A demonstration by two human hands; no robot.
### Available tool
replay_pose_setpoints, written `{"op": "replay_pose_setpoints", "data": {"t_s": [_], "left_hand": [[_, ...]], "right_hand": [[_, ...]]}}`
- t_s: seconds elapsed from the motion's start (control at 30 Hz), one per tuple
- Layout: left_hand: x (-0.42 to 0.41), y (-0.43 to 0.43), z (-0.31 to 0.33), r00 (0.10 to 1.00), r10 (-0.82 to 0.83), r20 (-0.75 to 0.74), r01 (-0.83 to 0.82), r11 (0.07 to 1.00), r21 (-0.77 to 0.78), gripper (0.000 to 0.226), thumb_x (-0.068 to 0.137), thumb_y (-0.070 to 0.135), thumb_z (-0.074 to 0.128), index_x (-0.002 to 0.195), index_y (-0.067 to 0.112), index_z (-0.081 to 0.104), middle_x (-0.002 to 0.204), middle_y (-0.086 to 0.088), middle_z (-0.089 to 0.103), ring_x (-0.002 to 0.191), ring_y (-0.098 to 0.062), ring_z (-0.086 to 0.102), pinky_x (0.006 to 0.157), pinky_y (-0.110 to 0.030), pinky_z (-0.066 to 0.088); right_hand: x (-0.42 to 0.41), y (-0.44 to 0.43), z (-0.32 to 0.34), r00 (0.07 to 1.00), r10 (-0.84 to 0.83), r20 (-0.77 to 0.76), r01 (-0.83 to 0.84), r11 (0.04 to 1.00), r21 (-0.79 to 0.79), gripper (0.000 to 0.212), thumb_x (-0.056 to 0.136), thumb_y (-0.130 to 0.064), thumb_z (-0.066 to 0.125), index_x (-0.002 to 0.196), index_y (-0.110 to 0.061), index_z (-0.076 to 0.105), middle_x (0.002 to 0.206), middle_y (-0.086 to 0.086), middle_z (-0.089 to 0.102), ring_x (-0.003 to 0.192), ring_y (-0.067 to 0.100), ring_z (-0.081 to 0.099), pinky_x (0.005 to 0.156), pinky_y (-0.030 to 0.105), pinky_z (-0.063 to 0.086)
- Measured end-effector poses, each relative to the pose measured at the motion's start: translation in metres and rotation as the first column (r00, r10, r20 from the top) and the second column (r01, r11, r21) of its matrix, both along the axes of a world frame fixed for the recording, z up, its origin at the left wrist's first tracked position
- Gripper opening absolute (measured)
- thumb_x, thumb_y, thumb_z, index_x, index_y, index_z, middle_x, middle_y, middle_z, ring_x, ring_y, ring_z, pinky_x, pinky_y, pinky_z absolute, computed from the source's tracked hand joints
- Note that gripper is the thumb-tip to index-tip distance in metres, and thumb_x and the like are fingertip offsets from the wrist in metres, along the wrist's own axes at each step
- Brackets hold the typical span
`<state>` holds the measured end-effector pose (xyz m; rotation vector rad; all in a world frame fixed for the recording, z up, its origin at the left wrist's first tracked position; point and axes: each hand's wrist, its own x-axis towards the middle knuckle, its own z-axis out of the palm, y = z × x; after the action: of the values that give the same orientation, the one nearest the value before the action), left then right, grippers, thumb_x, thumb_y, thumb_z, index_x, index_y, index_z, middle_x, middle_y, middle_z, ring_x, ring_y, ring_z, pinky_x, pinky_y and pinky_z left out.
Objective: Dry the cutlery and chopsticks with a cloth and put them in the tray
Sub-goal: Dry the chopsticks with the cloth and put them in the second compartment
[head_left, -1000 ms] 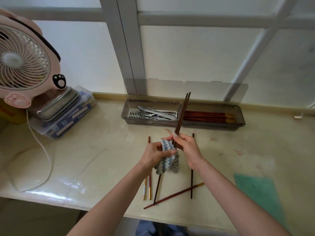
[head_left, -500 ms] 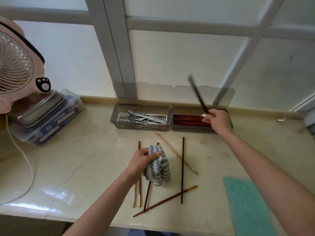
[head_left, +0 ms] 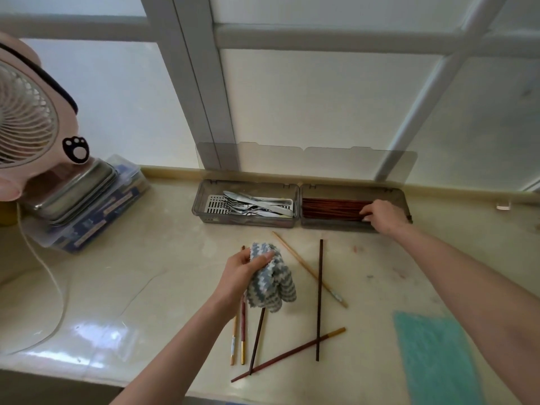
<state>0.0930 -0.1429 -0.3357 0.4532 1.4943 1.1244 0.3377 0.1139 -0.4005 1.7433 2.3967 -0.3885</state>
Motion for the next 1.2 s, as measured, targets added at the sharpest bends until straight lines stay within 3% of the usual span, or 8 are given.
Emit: {"op": "replay_pose_setpoints", "data": {"t_s": [0.13, 0.27, 0.4, 0.6, 0.7, 0.8, 0.97, 1.2], "left_hand": [[0.001, 0.004, 0.0, 1.0, 0.017, 0.022, -0.017, 1.0, 0.007, 0.03, 0.085, 0.02, 0.064, 0.104, -0.003, 0.063, 0.092, -0.018, 0.071, 0.075, -0.023, 0.071, 0.059, -0.026, 0.055], [-0.001, 0.008, 0.001, 0.999, 0.027, 0.035, -0.028, 0.999, 0.029, 0.025, 0.086, 0.018, 0.063, 0.102, -0.001, 0.064, 0.093, -0.019, 0.071, 0.076, -0.023, 0.071, 0.059, -0.027, 0.056], [-0.007, 0.01, -0.003, 0.999, 0.03, 0.023, -0.03, 0.999, 0.018, 0.027, 0.085, 0.02, 0.064, 0.103, 0.0, 0.064, 0.091, -0.017, 0.072, 0.08, -0.026, 0.071, 0.062, -0.029, 0.056], [-0.009, 0.011, -0.004, 0.999, 0.035, 0.022, -0.035, 0.999, -0.001, 0.026, 0.085, 0.021, 0.064, 0.103, 0.001, 0.065, 0.091, -0.015, 0.073, 0.081, -0.027, 0.071, 0.063, -0.03, 0.056], [-0.013, 0.012, -0.003, 0.999, 0.039, 0.022, -0.039, 0.999, -0.01, 0.027, 0.085, 0.022, 0.064, 0.104, 0.003, 0.065, 0.094, -0.015, 0.073, 0.085, -0.028, 0.071, 0.065, -0.031, 0.056], [-0.015, 0.012, -0.001, 0.998, 0.069, 0.017, -0.069, 0.998, -0.005, 0.025, 0.085, 0.022, 0.064, 0.103, 0.003, 0.065, 0.095, -0.017, 0.072, 0.086, -0.029, 0.07, 0.065, -0.031, 0.057], [-0.014, 0.01, 0.002, 0.995, 0.091, 0.027, -0.091, 0.996, 0.002, 0.023, 0.086, 0.02, 0.063, 0.101, 0.002, 0.065, 0.093, -0.017, 0.072, 0.08, -0.027, 0.07, 0.062, -0.029, 0.057], [-0.014, 0.004, 0.005, 0.996, 0.091, 0.017, -0.092, 0.996, 0.023, 0.022, 0.086, 0.02, 0.062, 0.1, 0.003, 0.065, 0.091, -0.016, 0.072, 0.077, -0.024, 0.07, 0.059, -0.029, 0.056]], "right_hand": [[0.001, 0.008, -0.003, 0.998, -0.019, -0.061, 0.015, 0.997, -0.073, 0.021, 0.091, -0.017, 0.06, 0.11, -0.02, 0.069, 0.12, 0.01, 0.064, 0.111, 0.029, 0.058, 0.092, 0.034, 0.048], [-0.001, 0.008, 0.003, 0.995, 0.095, 0.025, -0.096, 0.995, 0.026, 0.013, 0.091, -0.01, 0.055, 0.09, -0.014, 0.067, 0.091, 0.01, 0.059, 0.087, 0.03, 0.059, 0.067, 0.03, 0.04], [0.01, 0.014, 0.002, 0.967, 0.15, 0.208, -0.189, 0.964, 0.187, 0.024, 0.091, -0.008, 0.054, 0.109, -0.016, 0.067, 0.099, 0.01, 0.056, 0.096, 0.031, 0.058, 0.068, 0.03, 0.032], [0.011, 0.003, -0.006, 0.979, 0.096, -0.181, -0.14, 0.959, -0.246, 0.042, 0.098, -0.039, 0.042, 0.137, -0.023, 0.05, 0.115, 0.007, 0.059, 0.114, 0.025, 0.053, 0.088, 0.03, 0.038], [0.009, -0.007, -0.011, 0.976, 0.219, 0.002, -0.219, 0.973, -0.069, 0.045, 0.098, -0.047, 0.036, 0.14, -0.033, 0.043, 0.128, 0.0, 0.053, 0.119, 0.02, 0.048, 0.098, 0.036, 0.036], [0.001, -0.022, -0.017, 0.97, 0.242, -0.024, -0.232, 0.951, 0.207, 0.04, 0.099, -0.041, 0.037, 0.135, -0.028, 0.05, 0.129, 0.0, 0.055, 0.117, 0.018, 0.049, 0.096, 0.033, 0.036], [-0.021, -0.045, -0.037, 0.995, 0.091, 0.039, -0.095, 0.989, 0.111, 0.05, 0.096, -0.052, 0.035, 0.135, -0.025, 0.048, 0.145, 0.0, 0.043, 0.135, 0.022, 0.035, 0.112, 0.044, 0.024], [-0.026, -0.04, -0.028, 0.984, 0.076, 0.161, -0.107, 0.975, 0.196, 0.046, 0.092, -0.037, 0.051, 0.138, -0.03, 0.045, 0.131, 0.004, 0.048, 0.123, 0.027, 0.038, 0.102, 0.039, 0.033]]}}
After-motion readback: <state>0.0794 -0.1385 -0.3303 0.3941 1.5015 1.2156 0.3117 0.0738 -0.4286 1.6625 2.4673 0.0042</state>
